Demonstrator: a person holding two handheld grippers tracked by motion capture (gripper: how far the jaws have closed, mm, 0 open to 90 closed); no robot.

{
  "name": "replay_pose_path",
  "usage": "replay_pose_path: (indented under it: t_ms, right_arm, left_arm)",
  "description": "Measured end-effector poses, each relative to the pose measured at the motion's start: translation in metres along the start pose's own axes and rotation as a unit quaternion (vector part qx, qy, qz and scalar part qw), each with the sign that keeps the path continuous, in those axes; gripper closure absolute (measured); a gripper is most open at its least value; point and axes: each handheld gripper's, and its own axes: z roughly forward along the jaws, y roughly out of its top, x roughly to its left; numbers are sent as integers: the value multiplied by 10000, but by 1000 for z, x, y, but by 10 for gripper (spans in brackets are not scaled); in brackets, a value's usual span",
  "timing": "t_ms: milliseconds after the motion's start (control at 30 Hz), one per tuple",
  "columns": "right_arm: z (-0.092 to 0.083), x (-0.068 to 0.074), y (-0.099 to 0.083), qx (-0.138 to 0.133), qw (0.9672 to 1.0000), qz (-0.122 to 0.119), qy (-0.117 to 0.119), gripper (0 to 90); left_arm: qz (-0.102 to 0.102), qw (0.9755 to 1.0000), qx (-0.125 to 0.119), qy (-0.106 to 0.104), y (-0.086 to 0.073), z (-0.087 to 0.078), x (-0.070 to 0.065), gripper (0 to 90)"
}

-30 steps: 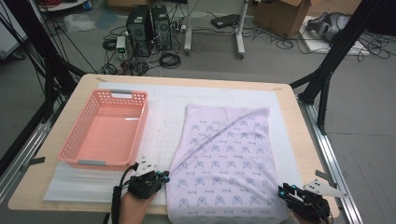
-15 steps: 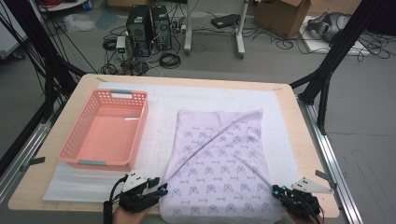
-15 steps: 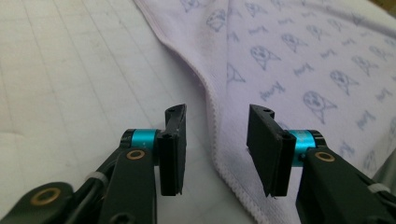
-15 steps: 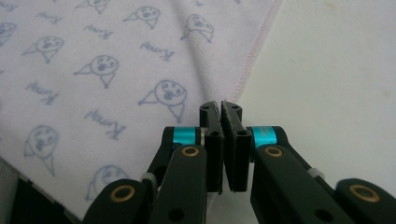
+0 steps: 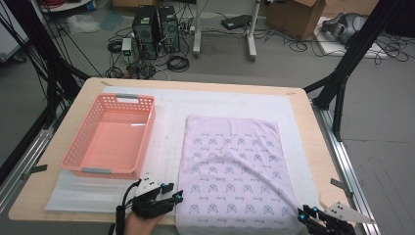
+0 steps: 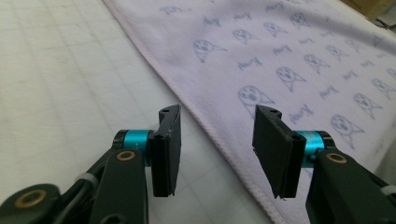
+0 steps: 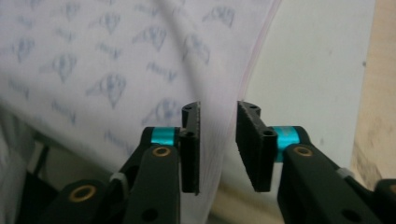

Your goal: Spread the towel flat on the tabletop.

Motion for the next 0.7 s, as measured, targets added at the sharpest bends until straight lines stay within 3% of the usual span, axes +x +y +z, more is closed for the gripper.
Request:
replay_pose_path:
  t_ms: [67,133,167,233,333,500,567,633,700]
  right_arm:
    - [10,0,5,-24,10000,4,-45,671]
    - [20,-1,7,100,9999,-30,-89,677]
    - [25,-2,6,144,9998,-27,-120,682]
    - [27,-5,6,132,9999,58,-88,712]
    - [24,-8,3,125,9998,127,-9,741]
    - [14,-10,0,97,9998,171,88,696]
    - [10,-9,0,45,9995,229,223,716]
    - [11,-6,0,134,9992,164,327,725]
    - [16,-2,-2,279,9993,11,261,748]
  left_arm:
    - [218,9996,-6,163,-2,1,-4,651]
    - [281,9990,3,347,-2,1,-6,784]
    - [197,9995,51,240,-1,1,-4,843]
    - [232,9994,89,253,0,1,-5,881]
    - [231,9993,175,229,1,-6,-2,886]
    - [168,9995,38,272,-5,-23,4,884]
    - [90,9997,-36,218,-6,-21,4,864]
    - [-2,9998,-13,186,-7,-18,3,736]
    - [-32,9998,-47,171,-8,-15,3,663]
